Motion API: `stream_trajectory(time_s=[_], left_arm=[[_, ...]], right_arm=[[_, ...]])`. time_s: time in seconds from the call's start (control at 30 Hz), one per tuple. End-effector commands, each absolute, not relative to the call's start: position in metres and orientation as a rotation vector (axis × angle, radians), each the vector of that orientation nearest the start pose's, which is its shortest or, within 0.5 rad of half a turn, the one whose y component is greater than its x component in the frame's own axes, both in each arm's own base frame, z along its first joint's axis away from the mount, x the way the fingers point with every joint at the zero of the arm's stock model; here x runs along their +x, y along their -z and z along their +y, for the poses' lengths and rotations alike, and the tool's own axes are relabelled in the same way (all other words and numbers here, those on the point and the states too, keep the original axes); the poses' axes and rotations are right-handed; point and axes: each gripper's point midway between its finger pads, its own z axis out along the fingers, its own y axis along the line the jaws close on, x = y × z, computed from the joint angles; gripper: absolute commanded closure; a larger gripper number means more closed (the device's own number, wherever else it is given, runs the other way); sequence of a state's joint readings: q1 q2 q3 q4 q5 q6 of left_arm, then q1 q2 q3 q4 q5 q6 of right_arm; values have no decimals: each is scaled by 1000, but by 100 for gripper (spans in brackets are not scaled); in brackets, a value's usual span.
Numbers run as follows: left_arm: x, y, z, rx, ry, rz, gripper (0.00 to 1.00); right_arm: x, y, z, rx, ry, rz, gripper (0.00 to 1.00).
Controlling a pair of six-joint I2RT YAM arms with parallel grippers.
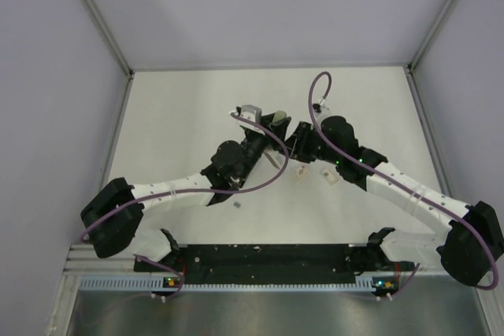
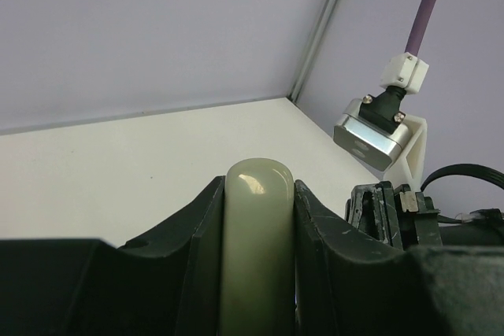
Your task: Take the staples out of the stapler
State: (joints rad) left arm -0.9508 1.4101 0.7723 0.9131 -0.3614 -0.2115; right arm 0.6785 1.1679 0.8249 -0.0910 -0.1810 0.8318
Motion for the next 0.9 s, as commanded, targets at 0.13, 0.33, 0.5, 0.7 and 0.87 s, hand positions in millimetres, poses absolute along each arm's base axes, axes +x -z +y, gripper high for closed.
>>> stream_trajectory(time_s=[0.13,0.33,0.5,0.7,0.87], left_arm=[[312,-361,-328,76,782,1184,100],[320,-346,-342,138,744,1282,100],[332,-332,-355,197,680,1382,100],[342,-308,-362,230,622,1482,100],[357,-286,-368,243,619,1583,100]], right_arm=[[210,-212,314,-152,-1274,2243,66],[215,-208,318,-178,-1248,2251,66],[214,-205,325,-188,-1292,2247,66],[212,-208,337,-205,-1360,2216,66],[212,-209,339,-193,-1398,2185,66]])
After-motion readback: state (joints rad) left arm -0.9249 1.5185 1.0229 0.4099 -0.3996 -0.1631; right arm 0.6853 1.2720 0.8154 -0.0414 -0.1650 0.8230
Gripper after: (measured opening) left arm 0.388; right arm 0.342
